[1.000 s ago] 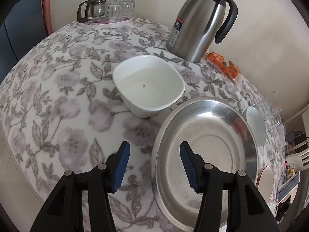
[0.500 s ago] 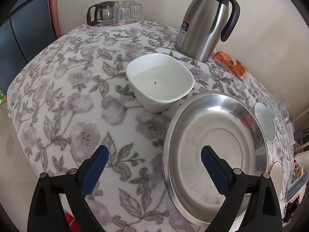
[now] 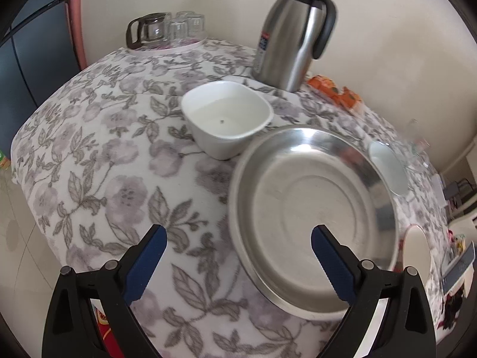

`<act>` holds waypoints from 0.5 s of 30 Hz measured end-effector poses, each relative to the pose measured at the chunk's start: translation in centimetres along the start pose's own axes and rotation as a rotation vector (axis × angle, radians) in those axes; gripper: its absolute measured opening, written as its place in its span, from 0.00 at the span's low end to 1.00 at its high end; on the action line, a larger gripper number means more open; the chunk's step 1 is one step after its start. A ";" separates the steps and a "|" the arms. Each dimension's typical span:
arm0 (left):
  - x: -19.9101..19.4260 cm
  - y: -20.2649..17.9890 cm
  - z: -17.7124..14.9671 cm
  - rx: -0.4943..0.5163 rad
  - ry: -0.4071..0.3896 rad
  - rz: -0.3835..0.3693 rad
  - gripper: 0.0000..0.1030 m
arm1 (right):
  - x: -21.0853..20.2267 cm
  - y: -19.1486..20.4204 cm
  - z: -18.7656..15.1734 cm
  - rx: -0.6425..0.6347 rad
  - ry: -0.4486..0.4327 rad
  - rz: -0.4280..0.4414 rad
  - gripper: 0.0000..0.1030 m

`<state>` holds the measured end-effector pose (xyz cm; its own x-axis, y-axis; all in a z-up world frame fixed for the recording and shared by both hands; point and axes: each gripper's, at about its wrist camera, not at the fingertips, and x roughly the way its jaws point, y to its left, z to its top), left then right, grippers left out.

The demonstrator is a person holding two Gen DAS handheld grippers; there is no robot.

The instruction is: Organize plates and bowls

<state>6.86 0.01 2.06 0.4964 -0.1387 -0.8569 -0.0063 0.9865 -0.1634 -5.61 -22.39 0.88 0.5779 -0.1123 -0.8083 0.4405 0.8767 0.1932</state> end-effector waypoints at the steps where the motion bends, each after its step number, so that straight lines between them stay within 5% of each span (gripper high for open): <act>1: -0.2 -0.4 -0.3 0.011 0.000 -0.004 0.95 | -0.1 -0.5 0.0 0.011 0.001 -0.003 0.95; 15: -2.2 -5.1 -4.5 0.119 0.081 -0.146 0.95 | -1.6 -7.9 -0.5 0.178 -0.001 -0.030 0.95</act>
<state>1.91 -5.07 2.59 0.4133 -0.2826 -0.8656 0.1658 0.9581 -0.2337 -10.40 -28.86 0.36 0.5636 -0.1377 -0.8145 0.5718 0.7766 0.2644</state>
